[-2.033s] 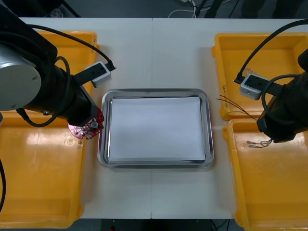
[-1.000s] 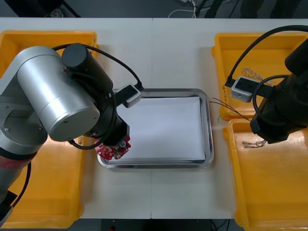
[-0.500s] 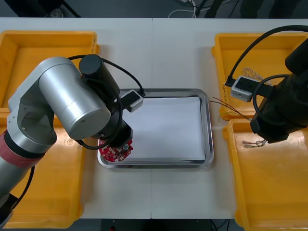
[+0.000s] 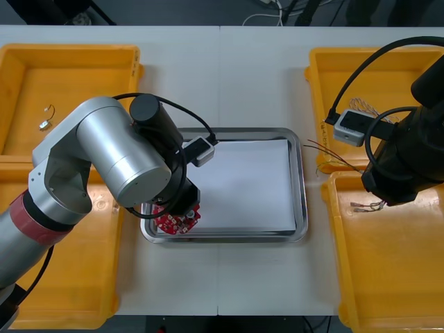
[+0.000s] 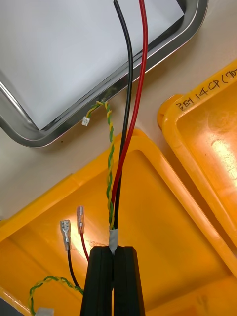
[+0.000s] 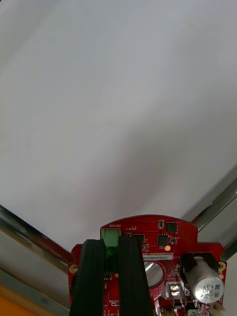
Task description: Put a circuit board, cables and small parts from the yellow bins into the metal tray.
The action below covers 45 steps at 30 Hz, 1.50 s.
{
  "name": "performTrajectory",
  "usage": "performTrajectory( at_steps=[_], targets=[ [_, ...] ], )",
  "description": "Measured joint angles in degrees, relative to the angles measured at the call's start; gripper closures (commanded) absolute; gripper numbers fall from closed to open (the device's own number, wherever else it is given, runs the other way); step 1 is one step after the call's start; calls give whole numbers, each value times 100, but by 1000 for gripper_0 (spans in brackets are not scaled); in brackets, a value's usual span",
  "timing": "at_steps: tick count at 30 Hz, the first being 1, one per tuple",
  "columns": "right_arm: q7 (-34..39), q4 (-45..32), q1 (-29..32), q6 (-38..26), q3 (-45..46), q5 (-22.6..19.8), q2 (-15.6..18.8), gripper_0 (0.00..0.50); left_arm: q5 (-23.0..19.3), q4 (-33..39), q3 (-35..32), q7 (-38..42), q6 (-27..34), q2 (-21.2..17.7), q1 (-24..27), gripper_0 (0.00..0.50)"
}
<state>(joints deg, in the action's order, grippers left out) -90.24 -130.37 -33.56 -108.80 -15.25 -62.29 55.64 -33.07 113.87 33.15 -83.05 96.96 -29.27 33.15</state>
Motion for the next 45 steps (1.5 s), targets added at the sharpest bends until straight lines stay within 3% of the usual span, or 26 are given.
performTrajectory(
  at_steps=[42,45],
  targets=[
    [-1,-1,-2,-60,0,142,-1,500,201,-740,402,0,-890,-75,0,500],
    [-1,-1,-2,-60,0,161,-1,500,201,-741,402,0,-890,-76,0,471]
  ],
)
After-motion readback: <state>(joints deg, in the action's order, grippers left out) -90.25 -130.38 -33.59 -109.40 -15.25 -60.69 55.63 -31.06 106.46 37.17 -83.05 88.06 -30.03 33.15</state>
